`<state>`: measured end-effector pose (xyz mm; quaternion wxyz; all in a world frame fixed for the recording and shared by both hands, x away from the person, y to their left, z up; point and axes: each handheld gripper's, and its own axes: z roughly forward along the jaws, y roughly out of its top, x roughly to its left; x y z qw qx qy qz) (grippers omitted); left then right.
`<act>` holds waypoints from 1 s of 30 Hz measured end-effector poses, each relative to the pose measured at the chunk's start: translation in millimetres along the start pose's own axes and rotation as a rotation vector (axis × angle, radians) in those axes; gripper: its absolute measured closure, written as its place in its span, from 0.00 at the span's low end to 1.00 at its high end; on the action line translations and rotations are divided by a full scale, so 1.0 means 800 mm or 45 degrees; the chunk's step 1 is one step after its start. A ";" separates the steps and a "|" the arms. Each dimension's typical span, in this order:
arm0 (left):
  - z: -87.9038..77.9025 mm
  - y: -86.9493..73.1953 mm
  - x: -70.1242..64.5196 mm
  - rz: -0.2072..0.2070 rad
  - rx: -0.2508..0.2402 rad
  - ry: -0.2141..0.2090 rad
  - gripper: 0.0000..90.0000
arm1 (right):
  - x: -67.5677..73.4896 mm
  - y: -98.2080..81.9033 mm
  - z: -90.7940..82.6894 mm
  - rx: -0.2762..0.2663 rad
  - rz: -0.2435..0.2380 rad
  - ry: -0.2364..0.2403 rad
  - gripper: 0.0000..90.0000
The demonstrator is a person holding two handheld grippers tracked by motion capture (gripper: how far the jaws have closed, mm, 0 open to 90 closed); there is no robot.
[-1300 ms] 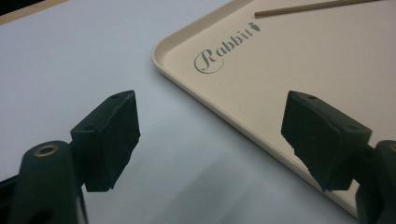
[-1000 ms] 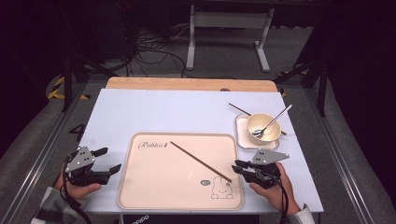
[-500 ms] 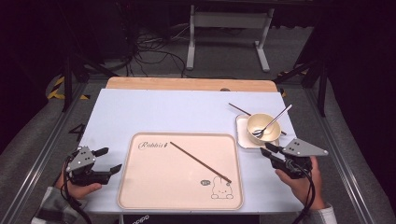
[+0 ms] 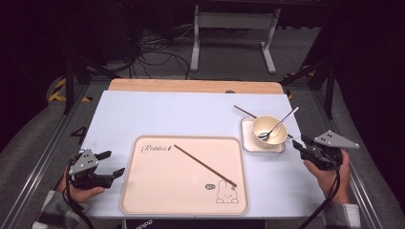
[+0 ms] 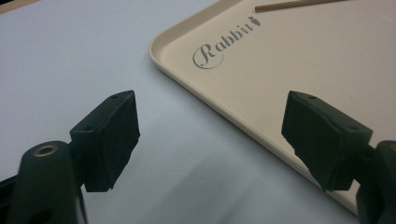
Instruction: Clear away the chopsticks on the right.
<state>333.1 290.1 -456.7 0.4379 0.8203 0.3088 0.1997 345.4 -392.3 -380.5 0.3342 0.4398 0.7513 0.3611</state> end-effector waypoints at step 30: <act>0.004 0.000 0.001 -0.001 0.010 -0.003 0.22 | -0.051 -0.008 0.115 0.303 0.007 0.037 0.63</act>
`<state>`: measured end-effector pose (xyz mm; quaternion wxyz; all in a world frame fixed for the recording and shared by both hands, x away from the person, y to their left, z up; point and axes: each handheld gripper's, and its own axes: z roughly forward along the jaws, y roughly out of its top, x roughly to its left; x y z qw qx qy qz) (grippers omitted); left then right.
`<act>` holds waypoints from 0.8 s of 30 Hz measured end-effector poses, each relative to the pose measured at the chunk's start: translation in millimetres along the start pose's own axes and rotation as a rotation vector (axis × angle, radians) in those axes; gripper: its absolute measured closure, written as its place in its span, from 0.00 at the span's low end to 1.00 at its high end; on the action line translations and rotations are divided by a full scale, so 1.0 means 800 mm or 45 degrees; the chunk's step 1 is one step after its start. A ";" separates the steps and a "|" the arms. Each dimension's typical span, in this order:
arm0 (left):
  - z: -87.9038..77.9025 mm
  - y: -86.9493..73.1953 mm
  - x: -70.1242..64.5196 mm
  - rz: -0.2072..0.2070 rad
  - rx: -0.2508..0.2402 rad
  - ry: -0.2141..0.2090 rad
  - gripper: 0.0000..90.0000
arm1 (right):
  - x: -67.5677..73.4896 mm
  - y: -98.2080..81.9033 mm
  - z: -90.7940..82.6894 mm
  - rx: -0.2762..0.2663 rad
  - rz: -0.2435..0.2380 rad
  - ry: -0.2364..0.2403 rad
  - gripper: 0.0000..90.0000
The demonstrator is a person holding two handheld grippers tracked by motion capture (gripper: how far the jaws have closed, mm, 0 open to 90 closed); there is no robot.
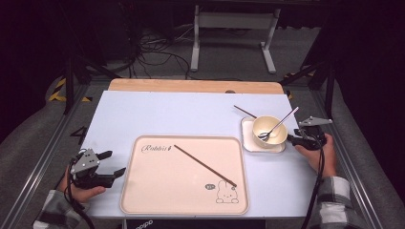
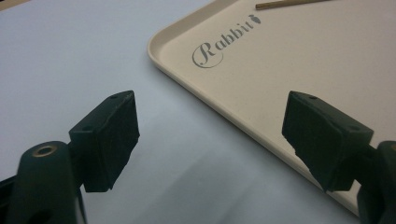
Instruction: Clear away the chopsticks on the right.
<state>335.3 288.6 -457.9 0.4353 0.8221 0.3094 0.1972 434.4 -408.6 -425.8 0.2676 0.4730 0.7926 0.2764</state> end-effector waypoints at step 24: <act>0.001 -0.001 0.001 -0.007 0.005 -0.006 0.22 | 0.006 0.011 0.013 0.043 -0.048 0.124 0.94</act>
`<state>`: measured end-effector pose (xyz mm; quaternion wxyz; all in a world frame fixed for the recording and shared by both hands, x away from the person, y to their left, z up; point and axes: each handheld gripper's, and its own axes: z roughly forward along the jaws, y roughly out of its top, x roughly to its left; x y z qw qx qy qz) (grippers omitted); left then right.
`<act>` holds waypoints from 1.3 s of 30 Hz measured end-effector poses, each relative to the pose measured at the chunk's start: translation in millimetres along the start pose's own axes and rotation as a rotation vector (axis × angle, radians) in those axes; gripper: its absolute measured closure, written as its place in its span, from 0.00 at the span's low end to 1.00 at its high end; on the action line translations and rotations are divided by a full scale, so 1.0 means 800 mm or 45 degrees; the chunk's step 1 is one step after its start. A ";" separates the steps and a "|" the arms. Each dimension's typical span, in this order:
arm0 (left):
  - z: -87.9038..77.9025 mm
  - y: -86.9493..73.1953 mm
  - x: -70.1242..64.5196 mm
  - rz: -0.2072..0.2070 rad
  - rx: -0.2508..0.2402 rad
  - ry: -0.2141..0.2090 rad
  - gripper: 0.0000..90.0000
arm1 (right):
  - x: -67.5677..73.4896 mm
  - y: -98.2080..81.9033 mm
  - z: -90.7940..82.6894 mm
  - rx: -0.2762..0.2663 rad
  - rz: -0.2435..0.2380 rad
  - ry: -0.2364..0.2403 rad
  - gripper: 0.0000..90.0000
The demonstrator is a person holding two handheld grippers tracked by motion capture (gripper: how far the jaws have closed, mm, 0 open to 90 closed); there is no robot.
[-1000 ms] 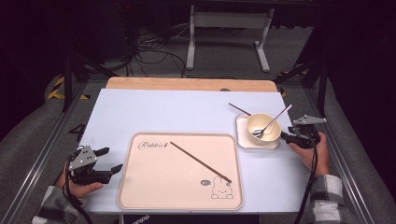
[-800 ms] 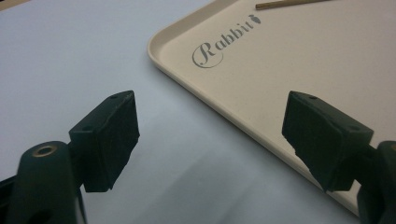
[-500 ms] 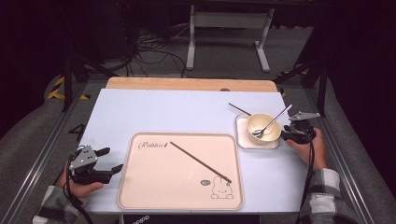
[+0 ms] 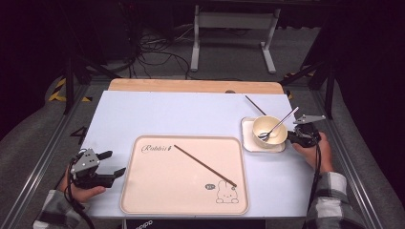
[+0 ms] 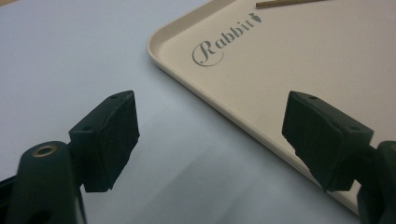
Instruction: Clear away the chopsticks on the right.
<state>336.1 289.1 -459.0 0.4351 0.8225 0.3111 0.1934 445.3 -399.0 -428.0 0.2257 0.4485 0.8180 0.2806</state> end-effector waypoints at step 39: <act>-0.005 0.001 -0.001 0.002 -0.024 0.006 0.22 | -0.021 0.019 -0.096 -0.296 0.208 -0.274 0.94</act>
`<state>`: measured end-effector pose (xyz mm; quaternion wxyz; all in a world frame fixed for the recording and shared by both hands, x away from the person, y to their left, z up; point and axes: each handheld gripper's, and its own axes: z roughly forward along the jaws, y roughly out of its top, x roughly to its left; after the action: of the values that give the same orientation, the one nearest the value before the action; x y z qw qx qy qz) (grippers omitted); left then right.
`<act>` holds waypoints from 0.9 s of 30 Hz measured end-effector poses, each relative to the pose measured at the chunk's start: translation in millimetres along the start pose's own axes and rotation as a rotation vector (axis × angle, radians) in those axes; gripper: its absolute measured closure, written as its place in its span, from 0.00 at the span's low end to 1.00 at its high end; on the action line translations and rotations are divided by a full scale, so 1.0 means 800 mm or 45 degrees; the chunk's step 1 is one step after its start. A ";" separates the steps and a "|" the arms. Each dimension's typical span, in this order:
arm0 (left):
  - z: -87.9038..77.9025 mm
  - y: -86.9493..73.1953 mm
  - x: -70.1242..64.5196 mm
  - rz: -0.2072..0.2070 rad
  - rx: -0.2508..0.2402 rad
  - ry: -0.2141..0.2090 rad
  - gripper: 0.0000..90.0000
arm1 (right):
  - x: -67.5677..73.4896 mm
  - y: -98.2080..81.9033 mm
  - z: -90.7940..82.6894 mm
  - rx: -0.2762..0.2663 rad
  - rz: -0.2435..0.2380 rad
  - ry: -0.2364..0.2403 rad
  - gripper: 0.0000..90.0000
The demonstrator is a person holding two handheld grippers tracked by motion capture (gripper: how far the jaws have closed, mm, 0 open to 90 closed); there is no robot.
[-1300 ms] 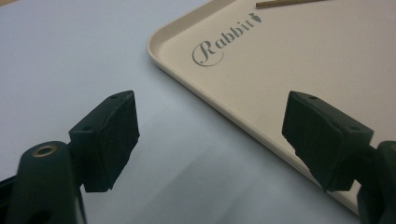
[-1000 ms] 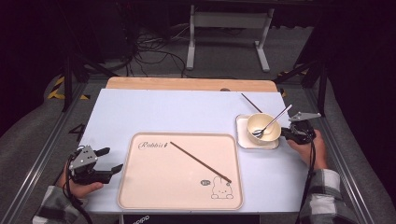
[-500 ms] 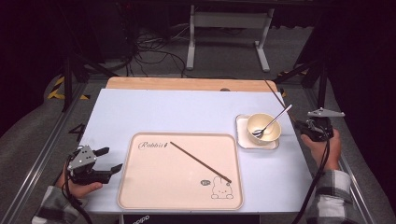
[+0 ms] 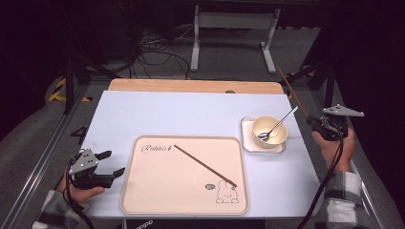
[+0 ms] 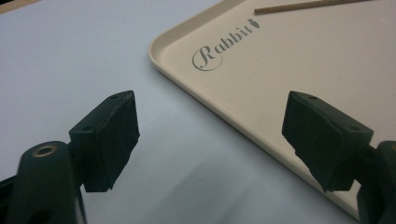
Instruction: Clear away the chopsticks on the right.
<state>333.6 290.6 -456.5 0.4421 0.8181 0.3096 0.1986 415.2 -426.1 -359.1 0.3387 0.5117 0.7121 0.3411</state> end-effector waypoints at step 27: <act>0.000 0.000 0.000 -0.005 0.004 0.001 0.22 | 0.116 0.000 -0.053 -0.153 -0.125 0.314 0.94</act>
<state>333.2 290.6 -456.8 0.4410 0.8181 0.3118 0.1976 357.0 -343.2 -348.9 0.2948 0.4093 0.7508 0.4263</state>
